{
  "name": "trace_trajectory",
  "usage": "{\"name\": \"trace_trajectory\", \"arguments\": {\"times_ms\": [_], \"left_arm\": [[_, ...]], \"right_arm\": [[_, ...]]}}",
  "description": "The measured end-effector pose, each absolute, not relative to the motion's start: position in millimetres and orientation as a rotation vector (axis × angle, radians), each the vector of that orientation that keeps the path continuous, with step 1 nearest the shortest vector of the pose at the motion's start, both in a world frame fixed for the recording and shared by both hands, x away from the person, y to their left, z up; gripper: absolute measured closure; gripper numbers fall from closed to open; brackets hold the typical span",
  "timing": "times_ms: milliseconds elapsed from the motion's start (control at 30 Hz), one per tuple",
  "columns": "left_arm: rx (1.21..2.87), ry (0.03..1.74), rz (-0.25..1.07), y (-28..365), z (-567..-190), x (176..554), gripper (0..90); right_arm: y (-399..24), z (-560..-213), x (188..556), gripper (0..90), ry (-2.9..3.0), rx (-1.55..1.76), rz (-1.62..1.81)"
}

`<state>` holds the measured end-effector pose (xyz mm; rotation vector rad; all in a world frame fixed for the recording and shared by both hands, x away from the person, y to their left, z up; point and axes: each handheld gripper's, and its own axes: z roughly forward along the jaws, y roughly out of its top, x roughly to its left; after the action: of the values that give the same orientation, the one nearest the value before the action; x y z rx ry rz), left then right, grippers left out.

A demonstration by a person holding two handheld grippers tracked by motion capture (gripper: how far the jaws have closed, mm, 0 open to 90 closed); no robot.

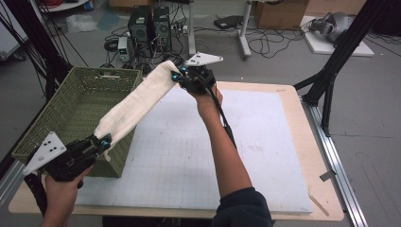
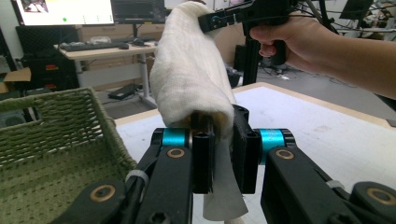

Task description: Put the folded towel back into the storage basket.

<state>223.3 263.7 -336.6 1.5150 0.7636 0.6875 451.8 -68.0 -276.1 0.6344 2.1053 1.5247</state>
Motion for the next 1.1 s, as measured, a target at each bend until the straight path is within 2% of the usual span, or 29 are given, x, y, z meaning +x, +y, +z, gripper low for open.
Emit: {"name": "trace_trajectory", "arguments": {"times_ms": [500, 1100], "left_arm": [[1.478, 0.825, 0.734, 289, -336, 219, 80.4], [1.45, 0.918, 0.786, 320, -339, 214, 80.3]], "right_arm": [[-12, -266, 472, 79.3, 2.128, 0.608, 1.548], [54, -269, 492, 79.3, 2.177, 0.573, 1.553]]}}
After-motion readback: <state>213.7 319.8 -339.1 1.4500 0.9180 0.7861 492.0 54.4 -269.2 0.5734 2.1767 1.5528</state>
